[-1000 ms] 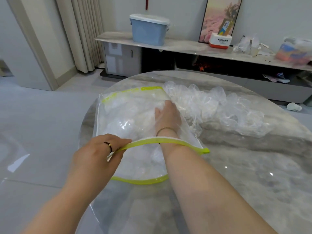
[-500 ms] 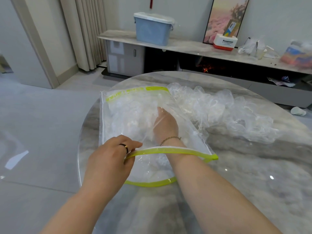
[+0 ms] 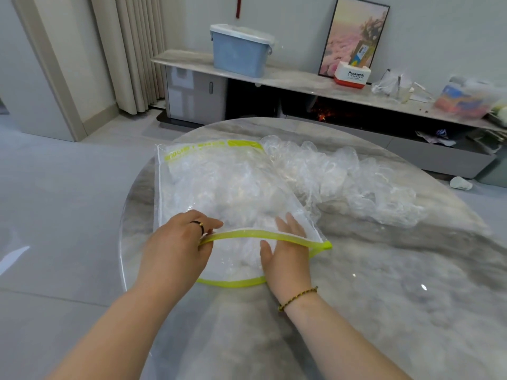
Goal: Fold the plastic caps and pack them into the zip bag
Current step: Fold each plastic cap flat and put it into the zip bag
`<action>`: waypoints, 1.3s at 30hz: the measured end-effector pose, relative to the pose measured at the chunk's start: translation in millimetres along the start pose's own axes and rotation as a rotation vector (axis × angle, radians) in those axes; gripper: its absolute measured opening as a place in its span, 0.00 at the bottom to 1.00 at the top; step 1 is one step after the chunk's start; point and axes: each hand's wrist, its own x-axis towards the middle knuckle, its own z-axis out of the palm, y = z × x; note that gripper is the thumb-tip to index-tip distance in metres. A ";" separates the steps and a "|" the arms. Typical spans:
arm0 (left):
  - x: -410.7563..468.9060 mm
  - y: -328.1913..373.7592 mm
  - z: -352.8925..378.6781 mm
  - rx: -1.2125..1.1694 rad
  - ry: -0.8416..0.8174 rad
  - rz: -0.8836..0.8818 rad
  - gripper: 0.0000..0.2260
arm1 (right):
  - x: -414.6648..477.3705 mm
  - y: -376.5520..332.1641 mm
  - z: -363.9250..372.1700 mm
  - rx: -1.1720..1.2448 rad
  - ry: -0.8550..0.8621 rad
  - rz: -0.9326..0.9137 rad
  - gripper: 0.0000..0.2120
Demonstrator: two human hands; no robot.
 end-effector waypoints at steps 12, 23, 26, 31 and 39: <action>-8.3 12.7 4.0 -0.001 -0.037 0.084 0.12 | 25.4 -7.0 -11.6 -0.047 -0.456 0.511 0.04; -6.8 8.3 5.1 -0.018 -0.094 0.088 0.11 | 46.3 -20.2 -2.8 1.481 0.057 0.972 0.10; -5.8 5.4 2.0 -0.017 -0.074 0.092 0.12 | 71.4 -34.8 1.4 1.624 0.170 0.972 0.07; -1.2 -2.8 6.8 -0.032 -0.080 0.008 0.11 | 99.7 -37.6 16.1 1.523 0.169 0.933 0.04; 6.2 0.1 25.5 0.033 -0.030 -0.019 0.08 | 119.6 -31.2 31.7 1.370 0.015 0.947 0.08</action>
